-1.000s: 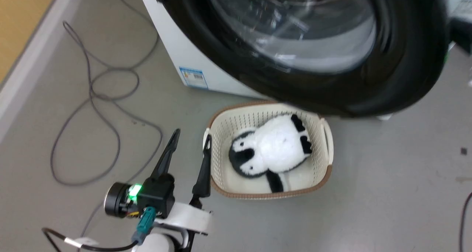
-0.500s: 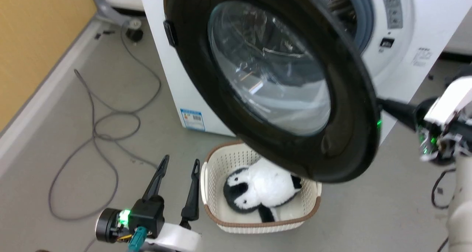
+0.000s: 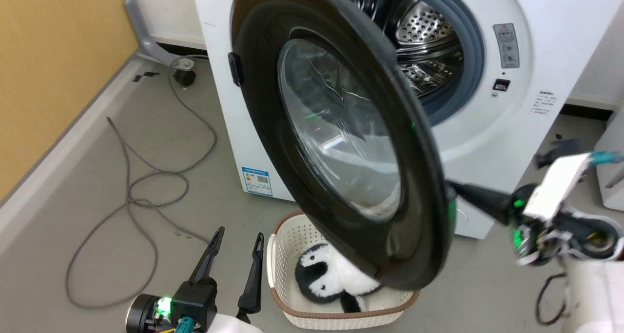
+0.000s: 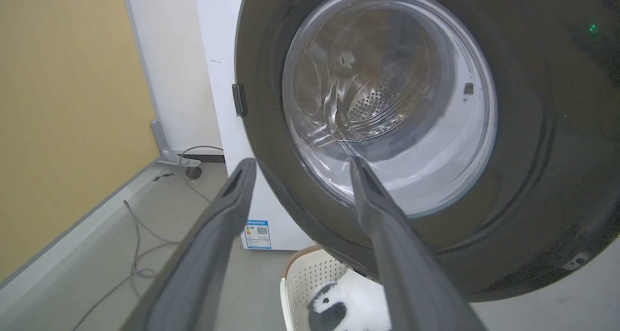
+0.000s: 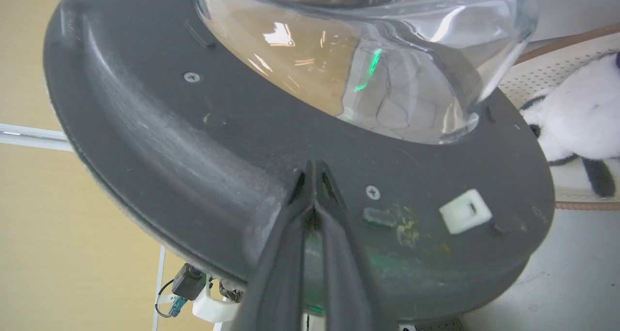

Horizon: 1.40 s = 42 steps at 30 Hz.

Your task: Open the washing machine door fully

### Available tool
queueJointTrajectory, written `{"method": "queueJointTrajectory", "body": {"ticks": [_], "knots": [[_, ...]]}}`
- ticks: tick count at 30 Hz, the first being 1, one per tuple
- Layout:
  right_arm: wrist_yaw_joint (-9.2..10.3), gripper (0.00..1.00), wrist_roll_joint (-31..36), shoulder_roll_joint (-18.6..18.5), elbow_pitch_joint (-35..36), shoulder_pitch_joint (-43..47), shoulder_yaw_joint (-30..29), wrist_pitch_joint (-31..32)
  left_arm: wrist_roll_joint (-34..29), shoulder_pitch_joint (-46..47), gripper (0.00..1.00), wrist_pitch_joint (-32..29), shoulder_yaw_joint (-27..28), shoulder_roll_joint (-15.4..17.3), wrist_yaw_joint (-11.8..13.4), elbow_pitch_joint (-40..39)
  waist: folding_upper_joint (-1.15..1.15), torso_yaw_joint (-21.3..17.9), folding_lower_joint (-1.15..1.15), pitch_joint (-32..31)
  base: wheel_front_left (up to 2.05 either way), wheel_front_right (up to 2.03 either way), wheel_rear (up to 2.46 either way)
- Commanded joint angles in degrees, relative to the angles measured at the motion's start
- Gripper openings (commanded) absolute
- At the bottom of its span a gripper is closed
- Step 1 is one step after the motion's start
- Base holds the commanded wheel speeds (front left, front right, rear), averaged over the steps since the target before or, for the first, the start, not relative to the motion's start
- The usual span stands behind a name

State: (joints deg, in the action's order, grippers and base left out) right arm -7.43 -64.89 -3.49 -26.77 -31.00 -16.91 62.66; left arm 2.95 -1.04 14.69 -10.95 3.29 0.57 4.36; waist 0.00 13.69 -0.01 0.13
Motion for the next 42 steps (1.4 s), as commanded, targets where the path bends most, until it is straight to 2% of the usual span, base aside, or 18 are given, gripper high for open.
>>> {"method": "queueJointTrajectory", "body": {"ticks": [1,15,24,29,35,38,42], "knots": [[-0.06,0.00,-2.73,0.58,0.40,2.43,3.13,-0.78,-0.41,-0.41,1.00,0.30,-0.01,0.32,-0.26,0.23,0.00,0.55,0.01,-0.37,0.00,0.00,0.00],[-0.06,0.00,-15.06,0.60,4.84,8.74,21.80,-8.83,-0.88,-1.01,1.00,0.30,0.23,0.53,-0.24,0.21,0.00,4.44,0.01,-0.83,0.00,0.00,0.00],[-0.06,0.00,-19.29,0.61,6.44,9.82,28.32,-12.79,0.15,-1.34,1.00,0.30,0.43,0.21,-0.01,0.35,0.00,6.33,0.01,-0.62,0.00,0.00,0.00],[-0.06,0.00,-19.73,0.61,6.70,9.86,29.80,-14.31,0.49,-1.46,1.00,0.30,0.69,0.07,-0.05,0.43,0.00,5.83,0.01,-0.52,0.00,0.00,0.00],[-0.06,0.00,-19.20,0.22,7.57,9.97,28.23,-15.69,0.46,-1.19,1.00,0.30,0.96,-0.04,-0.09,0.53,0.00,3.85,0.01,-0.78,0.00,0.00,0.00],[-0.06,0.00,-17.58,-0.94,10.14,10.33,27.06,-17.57,0.53,-1.07,1.00,0.30,1.17,-0.08,-0.05,0.55,0.00,2.63,0.01,-0.98,0.00,0.00,0.00],[-0.06,0.00,-13.11,-3.20,15.86,10.53,24.74,-23.65,1.23,-1.12,1.00,0.30,1.67,-0.14,-0.55,0.60,0.00,0.69,0.01,-0.89,0.00,0.00,0.00]]}}
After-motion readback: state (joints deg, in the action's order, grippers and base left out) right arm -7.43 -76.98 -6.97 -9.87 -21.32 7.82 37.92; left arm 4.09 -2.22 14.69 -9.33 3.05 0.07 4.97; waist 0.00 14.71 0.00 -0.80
